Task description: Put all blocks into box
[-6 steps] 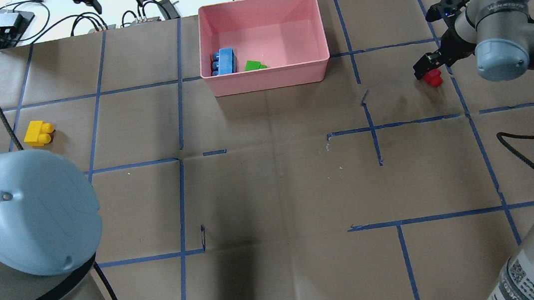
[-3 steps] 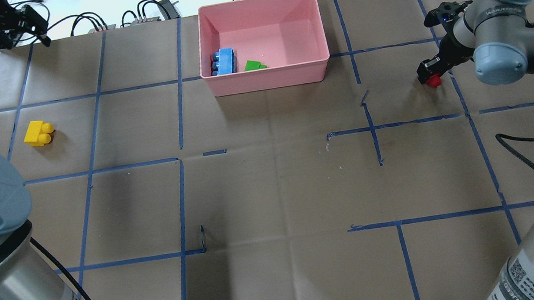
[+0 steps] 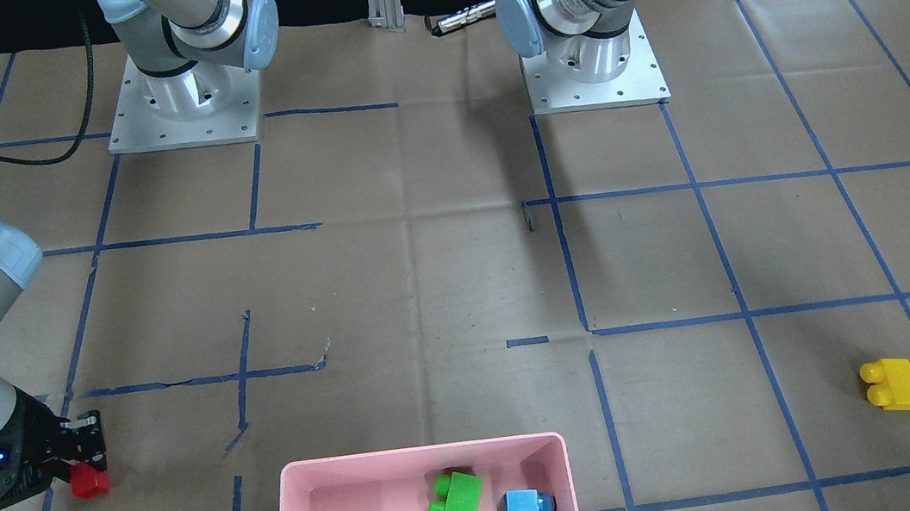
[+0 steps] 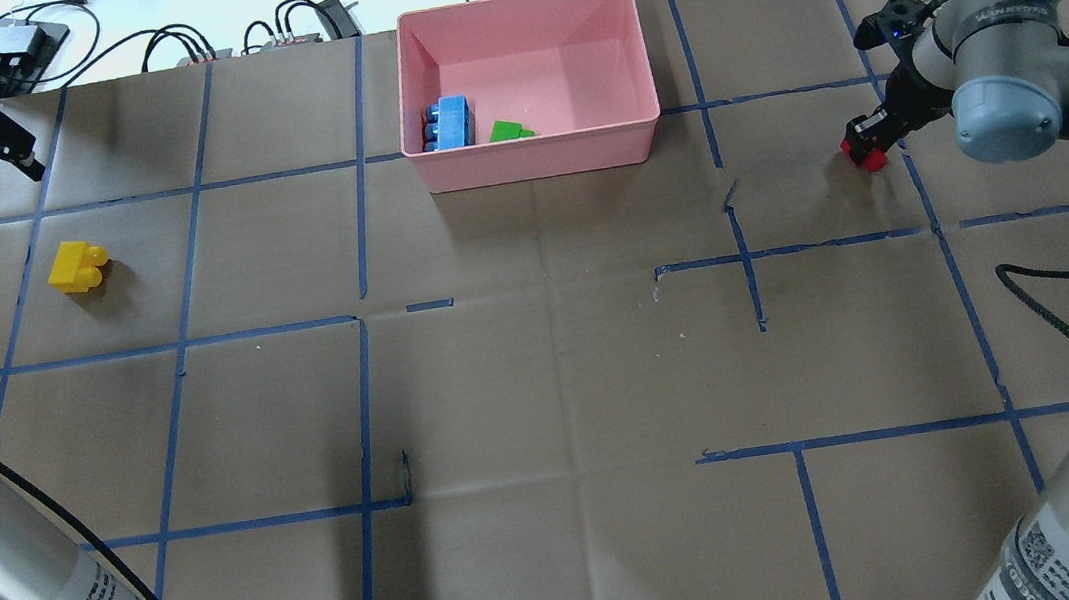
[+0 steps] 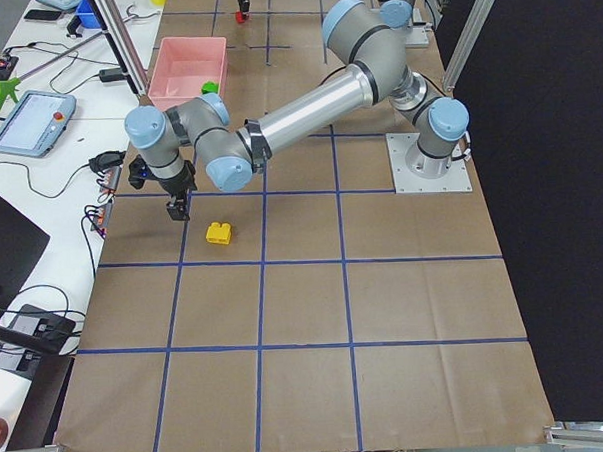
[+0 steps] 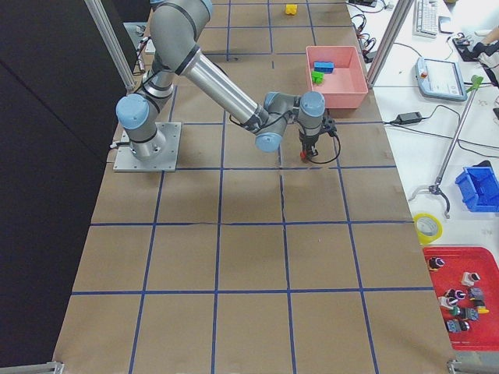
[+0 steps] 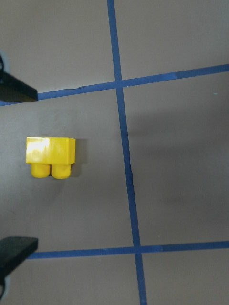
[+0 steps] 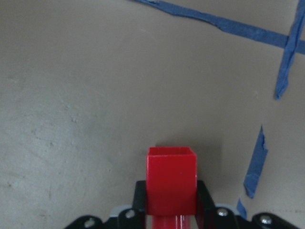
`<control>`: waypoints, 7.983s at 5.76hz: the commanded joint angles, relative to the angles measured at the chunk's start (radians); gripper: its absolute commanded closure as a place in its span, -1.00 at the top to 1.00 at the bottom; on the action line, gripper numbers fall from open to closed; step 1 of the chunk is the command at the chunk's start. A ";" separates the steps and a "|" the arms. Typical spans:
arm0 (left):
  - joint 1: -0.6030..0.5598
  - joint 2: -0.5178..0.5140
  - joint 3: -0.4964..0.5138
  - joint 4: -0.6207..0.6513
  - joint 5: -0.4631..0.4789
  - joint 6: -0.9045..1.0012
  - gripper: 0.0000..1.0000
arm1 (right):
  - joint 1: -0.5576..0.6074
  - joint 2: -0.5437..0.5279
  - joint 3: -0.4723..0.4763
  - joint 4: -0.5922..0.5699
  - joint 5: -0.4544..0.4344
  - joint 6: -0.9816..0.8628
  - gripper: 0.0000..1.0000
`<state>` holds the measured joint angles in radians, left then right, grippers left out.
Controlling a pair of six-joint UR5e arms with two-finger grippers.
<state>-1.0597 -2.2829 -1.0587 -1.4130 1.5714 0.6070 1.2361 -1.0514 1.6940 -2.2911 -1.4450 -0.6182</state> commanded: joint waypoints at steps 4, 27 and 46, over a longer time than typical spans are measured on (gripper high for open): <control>0.012 -0.009 -0.290 0.305 -0.004 0.026 0.99 | 0.167 -0.113 -0.369 0.658 0.011 0.299 -0.90; -0.727 -0.237 0.352 0.055 -0.005 -0.917 0.97 | 0.359 -0.708 0.072 0.648 -0.183 0.647 0.99; -0.502 0.691 -0.460 -0.106 -0.017 -0.434 1.00 | 0.359 -0.699 0.070 0.647 -0.164 0.658 0.99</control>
<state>-1.5628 -1.5932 -1.5182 -1.5186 1.5548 0.1732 1.5954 -1.7503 1.7634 -1.6445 -1.6092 0.0387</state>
